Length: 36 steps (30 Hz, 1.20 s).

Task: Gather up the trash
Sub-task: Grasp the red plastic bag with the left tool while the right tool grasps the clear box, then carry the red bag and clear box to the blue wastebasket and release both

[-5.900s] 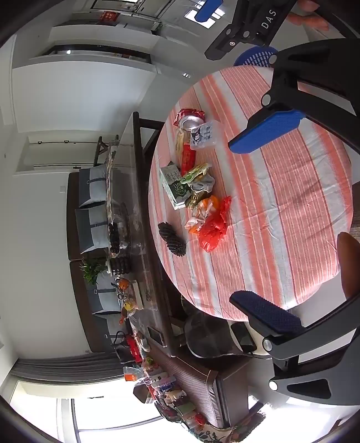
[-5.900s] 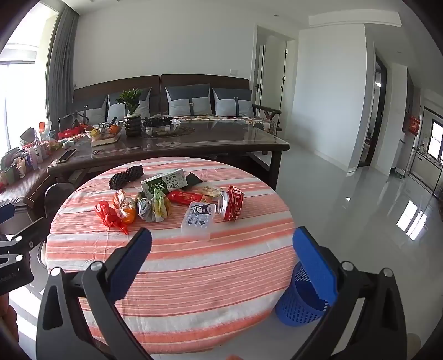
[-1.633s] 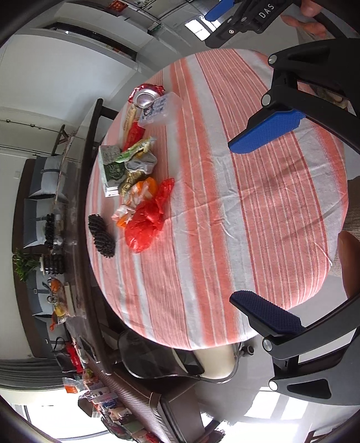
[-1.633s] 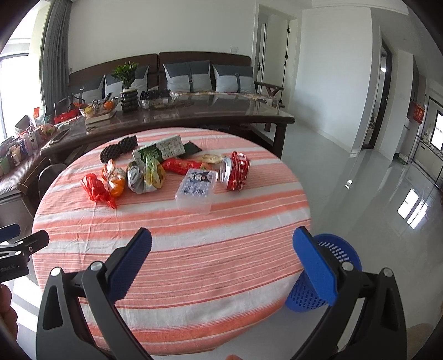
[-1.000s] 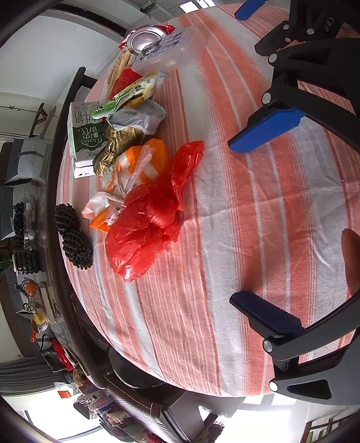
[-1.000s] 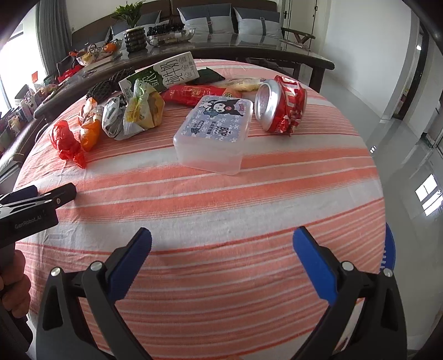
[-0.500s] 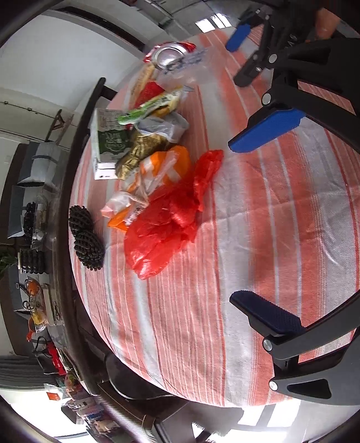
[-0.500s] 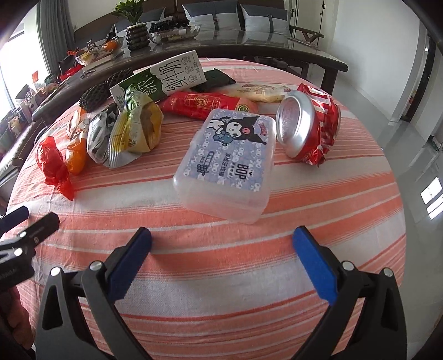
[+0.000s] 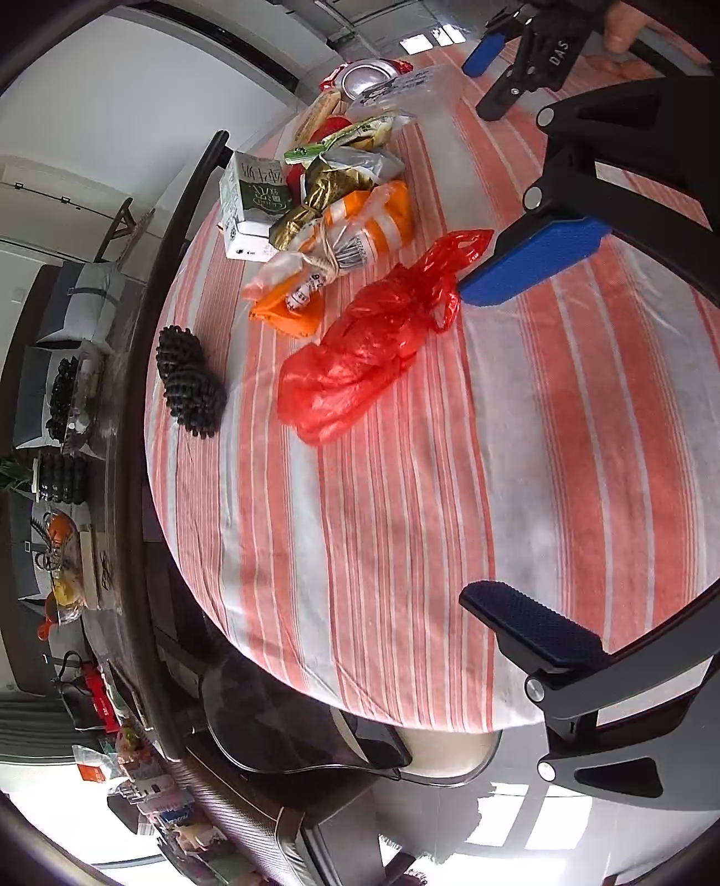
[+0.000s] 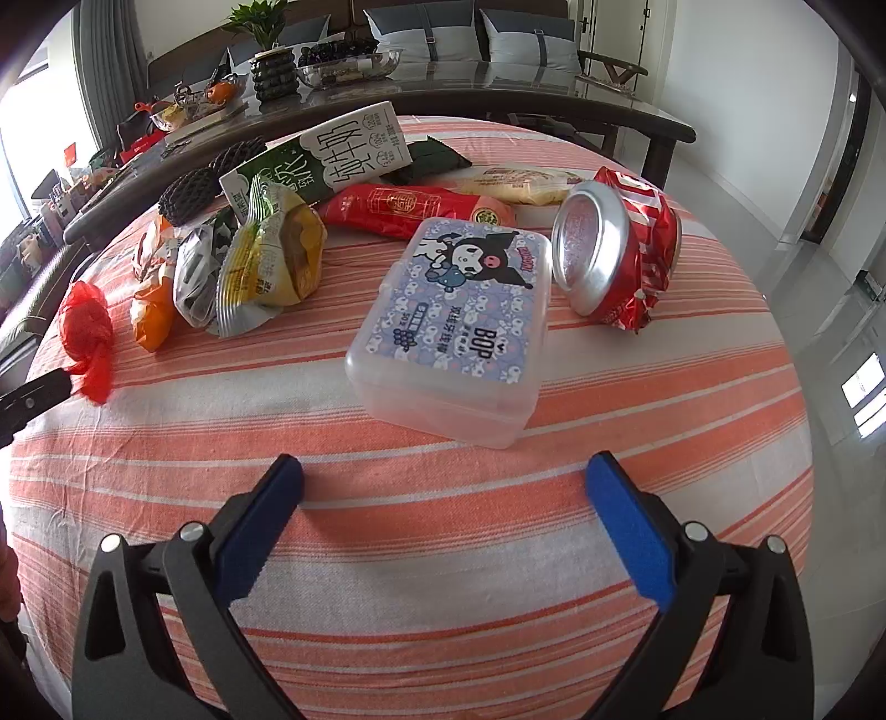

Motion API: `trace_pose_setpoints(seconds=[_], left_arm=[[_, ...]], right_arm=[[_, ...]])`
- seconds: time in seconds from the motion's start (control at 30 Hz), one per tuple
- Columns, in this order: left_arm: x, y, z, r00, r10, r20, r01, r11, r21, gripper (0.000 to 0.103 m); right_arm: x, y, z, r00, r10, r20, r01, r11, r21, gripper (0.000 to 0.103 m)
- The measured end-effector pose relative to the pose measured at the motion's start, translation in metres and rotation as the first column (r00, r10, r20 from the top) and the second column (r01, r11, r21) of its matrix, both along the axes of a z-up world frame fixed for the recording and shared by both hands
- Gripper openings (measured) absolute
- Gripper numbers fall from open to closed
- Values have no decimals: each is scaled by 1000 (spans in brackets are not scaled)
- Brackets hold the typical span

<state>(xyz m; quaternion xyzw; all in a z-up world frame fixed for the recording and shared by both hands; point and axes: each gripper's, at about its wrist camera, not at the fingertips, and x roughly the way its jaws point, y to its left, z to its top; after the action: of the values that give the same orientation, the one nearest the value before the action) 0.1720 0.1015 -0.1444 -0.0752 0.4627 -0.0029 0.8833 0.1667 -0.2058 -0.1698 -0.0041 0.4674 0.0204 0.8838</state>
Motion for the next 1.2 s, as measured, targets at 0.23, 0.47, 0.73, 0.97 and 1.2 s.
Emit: trace_pose_setpoints(seconds=[0.23,0.47,0.73,0.97,1.2], left_arm=[[15,-14,11,998,-57,33,61,985,-162,98],[43,-4,-8,998,35,-52,-41,992,-119,94],[50,-16,-1,970,-243,-21,240,966,-99,57],[34,-73,-2,820,-569,-64,558,819,-139,65],[23,-89,0,872,-487,-57,480,872,-94,92]], right_arm=[[0,-3,2,1000,-4,9,4,1000,26,98],[5,-13,30,997,-3,72,-6,991,133,98],[34,-7,23,1000,-8,25,4,992,127,64],[-17,-14,35,992,120,-44,-114,986,122,64],[-26,-18,30,987,130,-96,-121,988,95,77]])
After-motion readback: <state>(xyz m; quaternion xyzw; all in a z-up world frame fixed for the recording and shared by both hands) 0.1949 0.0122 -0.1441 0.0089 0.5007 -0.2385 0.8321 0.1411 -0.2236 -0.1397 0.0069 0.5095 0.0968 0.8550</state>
